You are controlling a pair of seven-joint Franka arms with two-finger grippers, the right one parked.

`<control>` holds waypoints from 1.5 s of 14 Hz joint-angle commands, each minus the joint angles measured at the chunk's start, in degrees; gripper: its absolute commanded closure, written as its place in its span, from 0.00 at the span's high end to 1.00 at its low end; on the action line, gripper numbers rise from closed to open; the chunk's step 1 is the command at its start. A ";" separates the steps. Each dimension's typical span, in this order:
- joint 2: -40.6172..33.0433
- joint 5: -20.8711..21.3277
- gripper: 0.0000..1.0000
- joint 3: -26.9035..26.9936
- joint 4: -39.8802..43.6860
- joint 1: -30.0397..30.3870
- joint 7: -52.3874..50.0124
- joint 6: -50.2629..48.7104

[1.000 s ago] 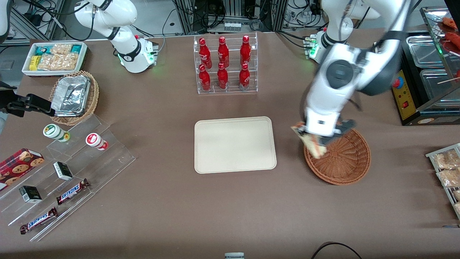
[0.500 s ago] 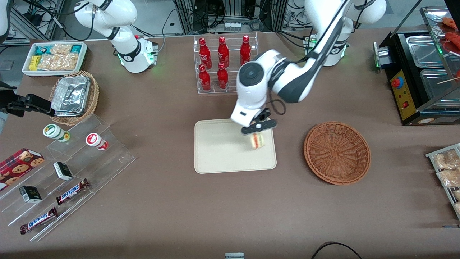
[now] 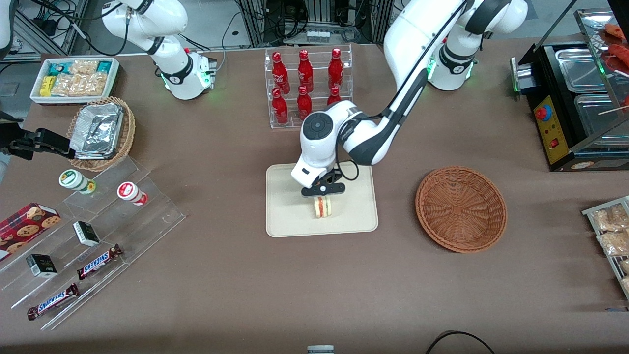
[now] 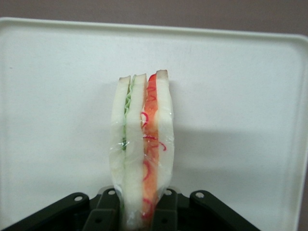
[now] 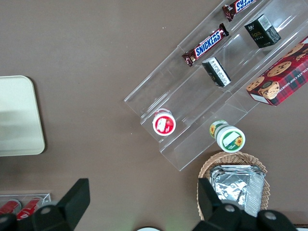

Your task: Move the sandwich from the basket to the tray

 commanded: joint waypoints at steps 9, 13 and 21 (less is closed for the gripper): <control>-1.17 0.40 1.00 1.21 2.66 -1.57 -0.22 -2.09; -9.69 0.05 1.00 1.48 2.57 1.40 -3.39 -11.58; -27.97 -3.73 1.00 1.48 -1.72 15.98 6.86 -29.69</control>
